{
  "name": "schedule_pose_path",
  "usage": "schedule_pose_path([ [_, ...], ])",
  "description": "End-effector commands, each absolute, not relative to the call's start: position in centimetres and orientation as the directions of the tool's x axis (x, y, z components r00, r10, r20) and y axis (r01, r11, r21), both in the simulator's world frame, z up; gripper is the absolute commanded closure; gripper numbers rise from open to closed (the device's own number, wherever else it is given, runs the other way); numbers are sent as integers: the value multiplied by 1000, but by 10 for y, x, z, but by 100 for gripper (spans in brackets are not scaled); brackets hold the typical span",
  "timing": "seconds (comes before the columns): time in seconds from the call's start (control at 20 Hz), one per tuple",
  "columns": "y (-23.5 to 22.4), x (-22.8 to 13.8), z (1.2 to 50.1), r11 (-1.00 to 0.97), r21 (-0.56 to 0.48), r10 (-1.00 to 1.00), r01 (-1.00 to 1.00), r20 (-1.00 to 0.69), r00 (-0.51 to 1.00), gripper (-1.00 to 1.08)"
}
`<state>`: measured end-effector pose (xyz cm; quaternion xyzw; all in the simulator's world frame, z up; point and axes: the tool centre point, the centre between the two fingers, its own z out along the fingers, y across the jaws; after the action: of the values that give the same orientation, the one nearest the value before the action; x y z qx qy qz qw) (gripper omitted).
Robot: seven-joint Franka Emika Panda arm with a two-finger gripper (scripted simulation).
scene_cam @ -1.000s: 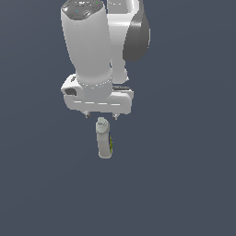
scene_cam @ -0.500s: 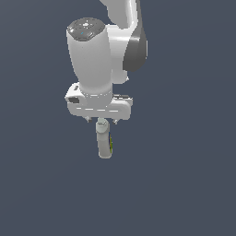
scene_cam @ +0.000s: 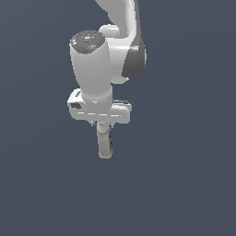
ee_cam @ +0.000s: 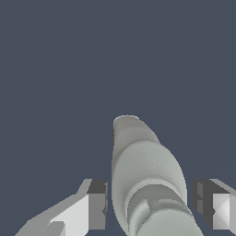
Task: Pick up the object and move it to a goal position.
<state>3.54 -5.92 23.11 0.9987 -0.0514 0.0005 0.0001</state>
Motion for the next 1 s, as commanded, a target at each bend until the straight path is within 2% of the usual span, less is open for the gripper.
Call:
schedule_pose_path([
  [0.0, -59, 35, 230, -995, 0, -102, -102, 0, 995, 108],
  [0.55, -59, 36, 236, -994, 1, -111, -111, 8, 994, 108],
  [0.95, -54, 43, 275, -984, 8, -177, -178, 54, 983, 108],
])
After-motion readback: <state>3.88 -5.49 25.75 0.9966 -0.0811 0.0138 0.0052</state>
